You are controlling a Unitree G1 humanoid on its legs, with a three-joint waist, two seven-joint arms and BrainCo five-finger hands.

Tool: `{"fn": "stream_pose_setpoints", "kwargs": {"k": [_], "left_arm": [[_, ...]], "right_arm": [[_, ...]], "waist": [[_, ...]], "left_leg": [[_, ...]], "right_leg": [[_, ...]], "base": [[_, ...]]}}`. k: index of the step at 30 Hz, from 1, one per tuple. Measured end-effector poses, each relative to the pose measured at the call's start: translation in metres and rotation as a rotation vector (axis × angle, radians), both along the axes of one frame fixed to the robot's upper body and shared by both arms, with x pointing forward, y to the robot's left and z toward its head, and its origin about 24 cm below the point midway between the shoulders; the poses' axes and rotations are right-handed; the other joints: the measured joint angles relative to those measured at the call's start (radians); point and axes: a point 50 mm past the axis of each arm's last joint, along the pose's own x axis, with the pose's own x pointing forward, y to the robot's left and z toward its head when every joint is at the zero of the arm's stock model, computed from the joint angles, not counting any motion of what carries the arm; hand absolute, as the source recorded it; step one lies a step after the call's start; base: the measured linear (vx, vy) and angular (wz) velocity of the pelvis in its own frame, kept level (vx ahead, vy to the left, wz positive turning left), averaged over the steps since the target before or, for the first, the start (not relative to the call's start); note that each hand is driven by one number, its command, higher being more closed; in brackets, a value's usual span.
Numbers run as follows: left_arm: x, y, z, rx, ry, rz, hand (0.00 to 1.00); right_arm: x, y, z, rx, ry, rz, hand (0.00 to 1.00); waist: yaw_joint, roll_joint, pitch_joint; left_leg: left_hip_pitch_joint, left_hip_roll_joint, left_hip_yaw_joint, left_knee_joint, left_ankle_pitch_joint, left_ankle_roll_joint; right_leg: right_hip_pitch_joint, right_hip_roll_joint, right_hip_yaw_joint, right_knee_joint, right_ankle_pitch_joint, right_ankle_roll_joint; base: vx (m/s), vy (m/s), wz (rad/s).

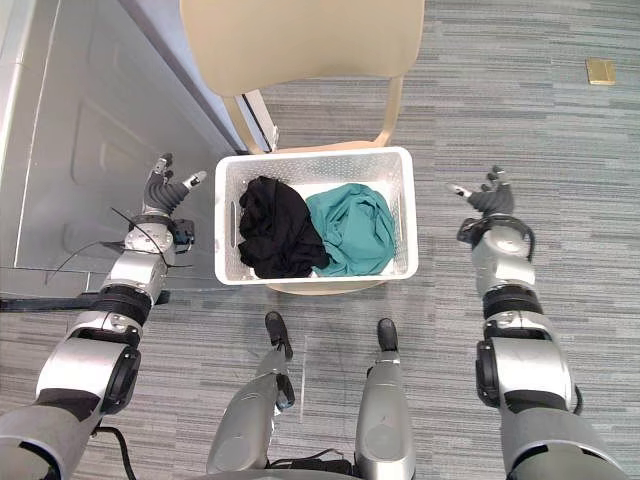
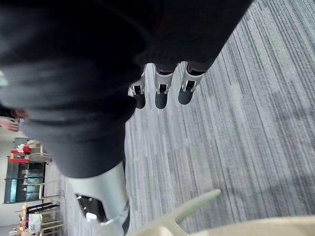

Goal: Pick up the laundry basket with both hands and put the clothes into the washing machine.

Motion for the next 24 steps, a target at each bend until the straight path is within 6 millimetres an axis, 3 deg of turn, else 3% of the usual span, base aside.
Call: {"fn": "stream_pose_setpoints", "kwargs": {"k": [4, 7, 10, 11, 12, 14, 17, 18, 21, 24], "left_arm": [[-0.026, 0.005, -0.013, -0.022, -0.071, -0.016, 0.00], [-0.062, 0.011, -0.058, -0.123, -0.017, 0.022, 0.00], [-0.109, 0.008, -0.115, -0.243, 0.115, 0.056, 0.00], [-0.130, 0.002, -0.137, -0.339, 0.165, 0.065, 0.00], [-0.140, -0.001, -0.147, -0.387, 0.189, 0.079, 0.00], [-0.187, -0.012, -0.190, -0.526, 0.328, 0.146, 0.00], [-0.229, -0.024, -0.233, -0.638, 0.511, 0.242, 0.00], [-0.254, -0.032, -0.257, -0.708, 0.630, 0.320, 0.00], [-0.292, -0.047, -0.285, -0.798, 0.814, 0.424, 0.00], [-0.319, -0.047, -0.298, -0.838, 0.918, 0.505, 0.00]], "right_arm": [[-0.034, -0.022, -0.020, -0.006, -0.025, -0.056, 0.00], [-0.081, -0.041, -0.070, 0.046, 0.055, -0.153, 0.00], [-0.142, -0.040, -0.136, 0.131, 0.211, -0.254, 0.00], [-0.169, -0.033, -0.162, 0.194, 0.267, -0.287, 0.00], [-0.182, -0.028, -0.175, 0.227, 0.301, -0.303, 0.00], [-0.230, 0.002, -0.219, 0.354, 0.434, -0.334, 0.00], [-0.270, 0.033, -0.257, 0.507, 0.565, -0.360, 0.00], [-0.294, 0.055, -0.279, 0.604, 0.672, -0.384, 0.00], [-0.331, 0.090, -0.306, 0.787, 0.828, -0.450, 0.00], [-0.358, 0.093, -0.313, 0.882, 0.891, -0.561, 0.00]], "waist": [[0.001, 0.000, -0.006], [0.001, 0.012, -0.064], [0.002, 0.014, -0.135], [0.000, 0.015, -0.150], [0.001, 0.016, -0.164], [0.009, 0.018, -0.210], [0.030, 0.021, -0.240], [0.036, 0.018, -0.260], [0.058, 0.011, -0.289], [0.060, 0.001, -0.310]], "left_leg": [[0.045, 0.000, -0.001, 0.002, -0.005, -0.005], [0.060, 0.000, -0.017, 0.000, -0.017, -0.002], [0.084, -0.005, -0.037, 0.000, -0.027, -0.008], [0.101, -0.010, -0.055, 0.000, -0.030, -0.007], [0.105, -0.009, -0.057, 0.000, -0.032, -0.007], [0.116, -0.007, -0.059, 0.000, -0.044, -0.006], [0.138, -0.004, -0.049, 0.000, -0.062, -0.007], [0.153, -0.002, -0.041, -0.001, -0.066, -0.001], [0.182, 0.002, -0.008, -0.001, -0.075, -0.003], [0.210, -0.004, 0.006, -0.001, -0.080, -0.006]], "right_leg": [[0.060, -0.001, -0.005, -0.030, 0.003, 0.001], [0.102, -0.002, -0.027, -0.062, 0.003, 0.001], [0.153, -0.004, -0.055, -0.086, -0.006, 0.000], [0.181, -0.005, -0.072, -0.087, -0.019, -0.003], [0.188, -0.005, -0.078, -0.087, -0.023, -0.002], [0.205, -0.003, -0.085, -0.096, -0.035, 0.000], [0.226, -0.002, -0.082, -0.101, -0.044, -0.001], [0.239, -0.001, -0.083, -0.103, -0.046, 0.000], [0.262, -0.003, -0.082, -0.108, -0.048, -0.001], [0.303, -0.012, -0.087, -0.123, -0.048, -0.002]], "base": [[0.03, -0.045, 0.01], [0.07, -0.051, 0.14], [0.09, -0.037, 0.23], [0.10, -0.034, 0.33], [0.08, -0.026, 0.28], [0.04, -0.025, 0.07], [-0.01, -0.006, -0.03], [0.00, 0.000, 0.00], [-0.01, -0.001, -0.01], [-0.02, 0.003, 0.08]]}}
